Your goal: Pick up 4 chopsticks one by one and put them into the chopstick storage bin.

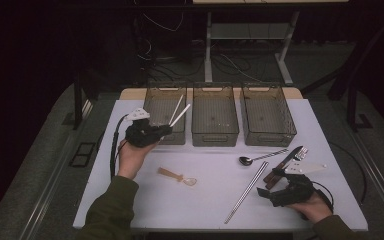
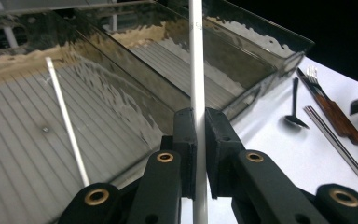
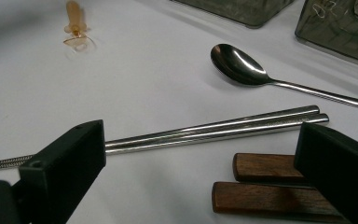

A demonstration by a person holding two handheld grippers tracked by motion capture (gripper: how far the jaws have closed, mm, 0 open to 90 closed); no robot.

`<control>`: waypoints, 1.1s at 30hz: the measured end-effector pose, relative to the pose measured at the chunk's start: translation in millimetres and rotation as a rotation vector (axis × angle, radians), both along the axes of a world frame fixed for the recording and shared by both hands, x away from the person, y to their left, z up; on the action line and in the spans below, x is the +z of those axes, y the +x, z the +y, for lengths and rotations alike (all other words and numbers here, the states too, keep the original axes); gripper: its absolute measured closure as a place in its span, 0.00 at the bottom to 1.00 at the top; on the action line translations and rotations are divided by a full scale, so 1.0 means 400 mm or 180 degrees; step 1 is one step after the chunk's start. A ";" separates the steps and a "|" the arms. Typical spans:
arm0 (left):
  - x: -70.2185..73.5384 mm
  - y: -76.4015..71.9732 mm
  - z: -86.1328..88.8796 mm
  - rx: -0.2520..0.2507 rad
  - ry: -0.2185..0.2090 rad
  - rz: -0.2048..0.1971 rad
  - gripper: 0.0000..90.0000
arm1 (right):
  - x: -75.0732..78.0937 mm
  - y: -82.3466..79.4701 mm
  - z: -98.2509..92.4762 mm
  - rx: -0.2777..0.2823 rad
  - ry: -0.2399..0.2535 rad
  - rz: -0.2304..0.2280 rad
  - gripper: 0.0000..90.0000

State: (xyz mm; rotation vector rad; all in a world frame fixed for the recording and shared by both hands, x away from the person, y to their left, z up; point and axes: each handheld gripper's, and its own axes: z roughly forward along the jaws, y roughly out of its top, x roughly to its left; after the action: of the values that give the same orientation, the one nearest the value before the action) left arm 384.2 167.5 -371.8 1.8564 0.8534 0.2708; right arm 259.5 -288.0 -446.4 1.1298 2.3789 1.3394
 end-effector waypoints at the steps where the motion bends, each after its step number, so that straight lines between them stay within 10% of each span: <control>1: 0.004 0.005 0.001 0.0006 0.0015 -0.0003 0.93 | 0.000 -0.001 0.000 -0.0003 0.0004 0.0005 0.03; 33: 0.064 0.206 -0.024 0.0374 0.0101 -0.0071 0.92 | 0.007 -0.004 -0.004 -0.0004 0.0063 -0.0026 0.03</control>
State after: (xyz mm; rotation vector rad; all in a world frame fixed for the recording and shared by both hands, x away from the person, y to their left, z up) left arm 466.8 158.1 -346.2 1.8320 0.9491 0.3796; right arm 257.8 -289.7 -443.7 1.1288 2.3638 1.3674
